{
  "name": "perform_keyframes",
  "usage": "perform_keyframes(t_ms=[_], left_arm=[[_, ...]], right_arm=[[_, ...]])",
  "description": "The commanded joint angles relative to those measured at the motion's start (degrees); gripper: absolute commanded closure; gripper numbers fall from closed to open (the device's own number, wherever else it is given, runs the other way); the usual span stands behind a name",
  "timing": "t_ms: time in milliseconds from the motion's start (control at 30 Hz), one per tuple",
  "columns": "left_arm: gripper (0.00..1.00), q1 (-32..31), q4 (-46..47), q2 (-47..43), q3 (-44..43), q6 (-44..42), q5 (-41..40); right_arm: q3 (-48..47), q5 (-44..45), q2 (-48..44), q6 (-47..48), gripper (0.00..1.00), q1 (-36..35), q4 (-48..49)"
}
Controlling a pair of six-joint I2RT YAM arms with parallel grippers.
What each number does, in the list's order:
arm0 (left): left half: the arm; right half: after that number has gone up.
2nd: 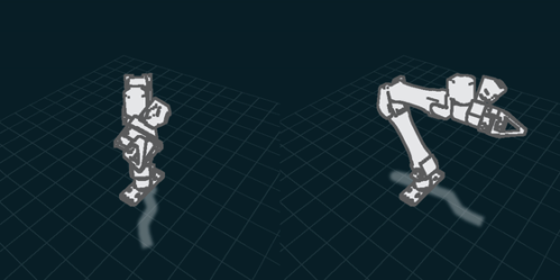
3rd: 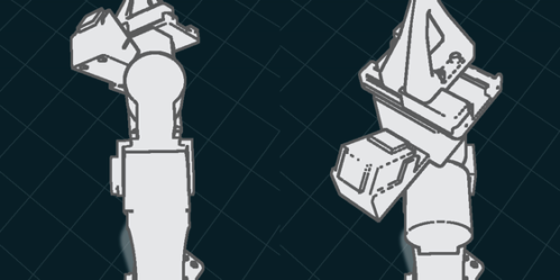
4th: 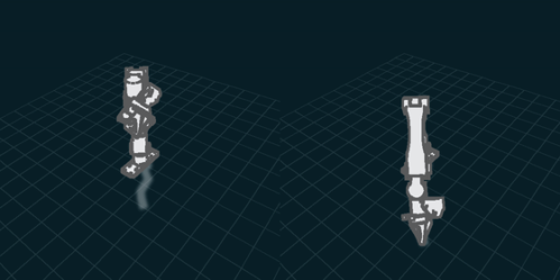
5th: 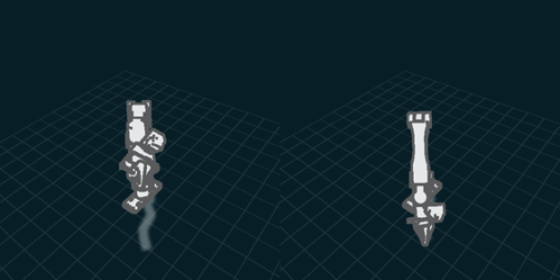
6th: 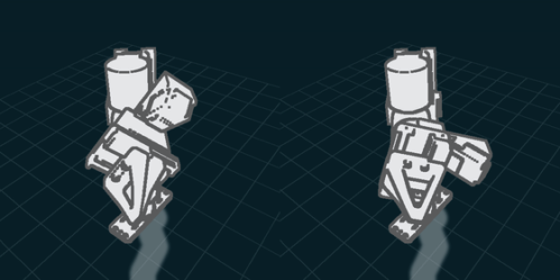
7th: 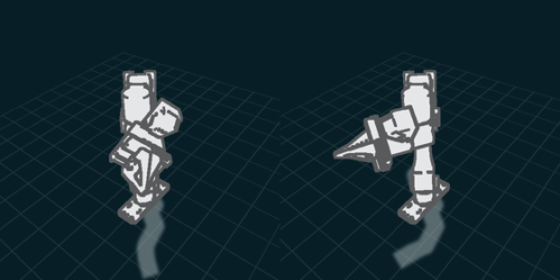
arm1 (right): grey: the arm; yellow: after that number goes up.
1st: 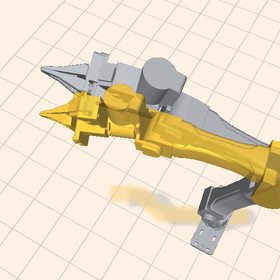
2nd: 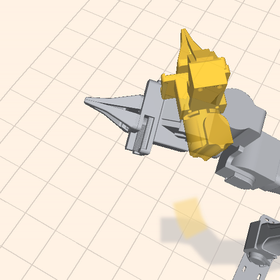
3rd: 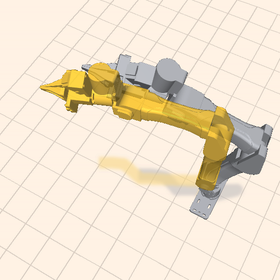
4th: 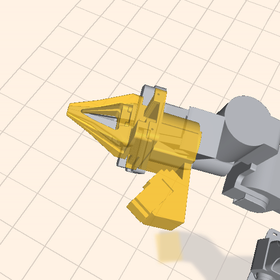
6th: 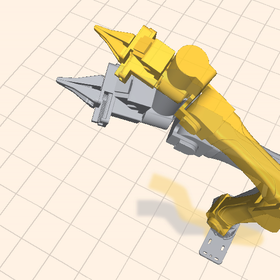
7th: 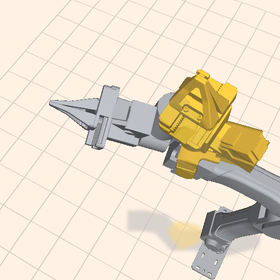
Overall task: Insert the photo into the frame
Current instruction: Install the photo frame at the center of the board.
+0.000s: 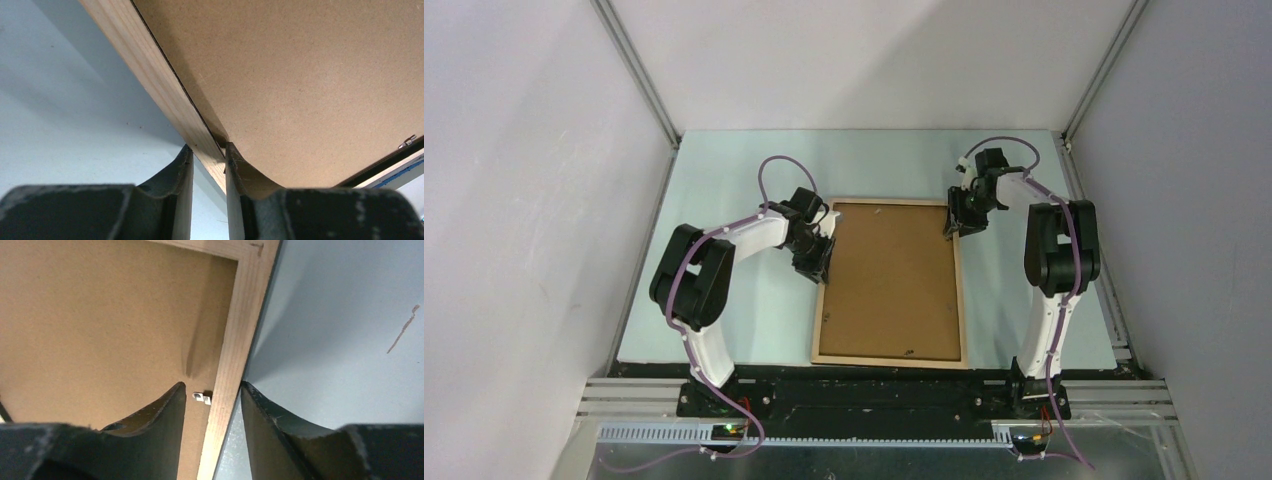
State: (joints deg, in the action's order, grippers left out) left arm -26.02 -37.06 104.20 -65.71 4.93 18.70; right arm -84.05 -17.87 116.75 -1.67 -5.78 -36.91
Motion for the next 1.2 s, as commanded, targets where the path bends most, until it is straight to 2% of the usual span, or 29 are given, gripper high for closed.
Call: perform_keyframes(t_ms=[0,100,367,700,967,1167], left_arm=[[1.00,-0.57,0.23,-0.39,-2.47,-2.43,4.40],[1.00,0.11,0.15,-0.16,-3.03,-1.61,3.50],[1.00,1.67,1.22,0.45,-5.31,3.19,3.22],[1.00,3.53,5.82,2.04,-4.89,12.10,3.95],[1.00,7.22,11.96,1.34,-0.25,19.47,4.86],[1.00,8.55,14.90,-0.30,3.03,21.38,4.20]], right_arm=[[-1.82,-4.53,-2.90,0.16,0.49,1.67,0.77],[-0.41,-6.02,-4.70,0.50,0.43,2.81,0.72],[8.26,-6.40,-14.04,4.62,0.35,4.77,-1.07],[21.80,-8.66,-23.14,11.56,0.33,3.36,-3.73],[25.50,-9.45,-24.14,13.13,0.33,-0.09,-4.14],[25.53,-11.68,-22.93,13.83,0.32,-1.73,-4.90]])
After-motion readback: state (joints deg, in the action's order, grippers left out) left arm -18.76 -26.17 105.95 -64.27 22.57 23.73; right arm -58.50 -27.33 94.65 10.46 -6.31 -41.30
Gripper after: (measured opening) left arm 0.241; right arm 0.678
